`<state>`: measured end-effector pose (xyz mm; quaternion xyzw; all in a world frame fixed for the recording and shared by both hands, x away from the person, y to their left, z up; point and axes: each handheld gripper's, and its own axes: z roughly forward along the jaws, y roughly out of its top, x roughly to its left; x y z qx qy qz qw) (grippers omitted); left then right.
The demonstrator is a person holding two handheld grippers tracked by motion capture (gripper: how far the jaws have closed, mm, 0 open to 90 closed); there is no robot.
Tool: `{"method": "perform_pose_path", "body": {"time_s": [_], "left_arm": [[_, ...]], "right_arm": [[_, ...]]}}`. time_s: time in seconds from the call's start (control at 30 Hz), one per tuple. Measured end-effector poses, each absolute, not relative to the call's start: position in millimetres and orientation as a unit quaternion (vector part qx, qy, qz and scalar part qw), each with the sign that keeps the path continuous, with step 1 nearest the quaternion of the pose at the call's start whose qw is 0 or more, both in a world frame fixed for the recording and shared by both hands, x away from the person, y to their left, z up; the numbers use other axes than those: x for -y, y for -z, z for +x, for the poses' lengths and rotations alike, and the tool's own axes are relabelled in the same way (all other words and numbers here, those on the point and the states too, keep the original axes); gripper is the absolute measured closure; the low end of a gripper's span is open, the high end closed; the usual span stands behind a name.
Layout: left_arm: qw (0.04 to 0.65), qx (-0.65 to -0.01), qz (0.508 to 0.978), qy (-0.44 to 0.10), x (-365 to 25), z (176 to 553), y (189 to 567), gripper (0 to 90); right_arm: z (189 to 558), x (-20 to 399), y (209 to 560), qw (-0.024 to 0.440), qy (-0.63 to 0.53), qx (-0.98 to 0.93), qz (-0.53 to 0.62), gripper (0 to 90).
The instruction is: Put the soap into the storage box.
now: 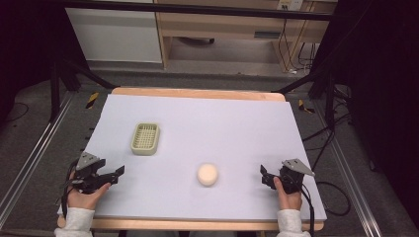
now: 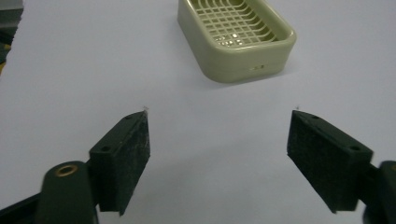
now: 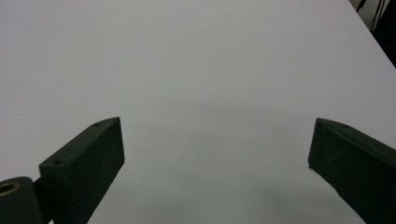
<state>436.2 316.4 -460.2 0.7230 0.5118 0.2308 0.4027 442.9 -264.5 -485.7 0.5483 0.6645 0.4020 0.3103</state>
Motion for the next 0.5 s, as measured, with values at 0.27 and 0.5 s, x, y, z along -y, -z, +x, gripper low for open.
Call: {"method": "perform_pose_path", "body": {"time_s": [0.27,0.5], "left_arm": [[0.409,-0.504,0.724,-0.234,-309,434,456,24.8],[0.411,-0.492,0.729,-0.237,-300,434,451,25.4]], "right_arm": [[443,265,486,0.306,-0.403,-0.666,0.548,3.9],[444,265,486,0.305,-0.403,-0.668,0.546,3.9]]}}
